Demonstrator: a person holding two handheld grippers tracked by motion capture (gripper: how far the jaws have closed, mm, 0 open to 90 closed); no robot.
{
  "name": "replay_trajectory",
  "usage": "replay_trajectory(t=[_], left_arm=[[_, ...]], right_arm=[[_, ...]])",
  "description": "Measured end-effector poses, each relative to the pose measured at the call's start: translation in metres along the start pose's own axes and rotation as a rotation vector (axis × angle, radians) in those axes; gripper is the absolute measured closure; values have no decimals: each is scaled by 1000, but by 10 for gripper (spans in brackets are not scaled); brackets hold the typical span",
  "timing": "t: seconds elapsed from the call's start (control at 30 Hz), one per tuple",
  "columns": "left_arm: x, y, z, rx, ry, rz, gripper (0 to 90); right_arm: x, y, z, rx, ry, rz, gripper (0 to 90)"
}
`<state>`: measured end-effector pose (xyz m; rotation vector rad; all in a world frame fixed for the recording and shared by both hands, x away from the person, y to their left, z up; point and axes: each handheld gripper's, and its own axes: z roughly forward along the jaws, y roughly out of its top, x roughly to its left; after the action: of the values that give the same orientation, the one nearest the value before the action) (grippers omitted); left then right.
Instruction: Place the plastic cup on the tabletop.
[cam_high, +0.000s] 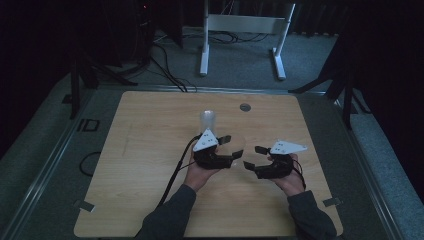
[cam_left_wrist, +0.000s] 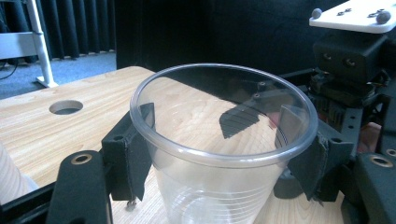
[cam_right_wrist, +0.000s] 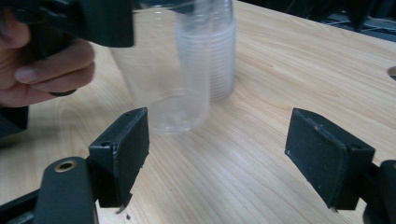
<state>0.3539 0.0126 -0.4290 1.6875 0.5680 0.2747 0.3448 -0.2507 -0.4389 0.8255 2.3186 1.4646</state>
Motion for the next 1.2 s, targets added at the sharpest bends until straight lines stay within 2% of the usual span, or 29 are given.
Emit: replay_trajectory(t=[0.57, 0.8, 1.2], left_arm=[[1, -1, 0, -7, 20, 4, 297], [0, -6, 0, -5, 47, 14, 297], [4, -13, -3, -4, 88, 29, 299]], right_arm=[[-5, -7, 2, 1, -44, 30, 217], [-6, -8, 3, 0, -63, 37, 217], [-5, -7, 4, 1, -64, 34, 222]])
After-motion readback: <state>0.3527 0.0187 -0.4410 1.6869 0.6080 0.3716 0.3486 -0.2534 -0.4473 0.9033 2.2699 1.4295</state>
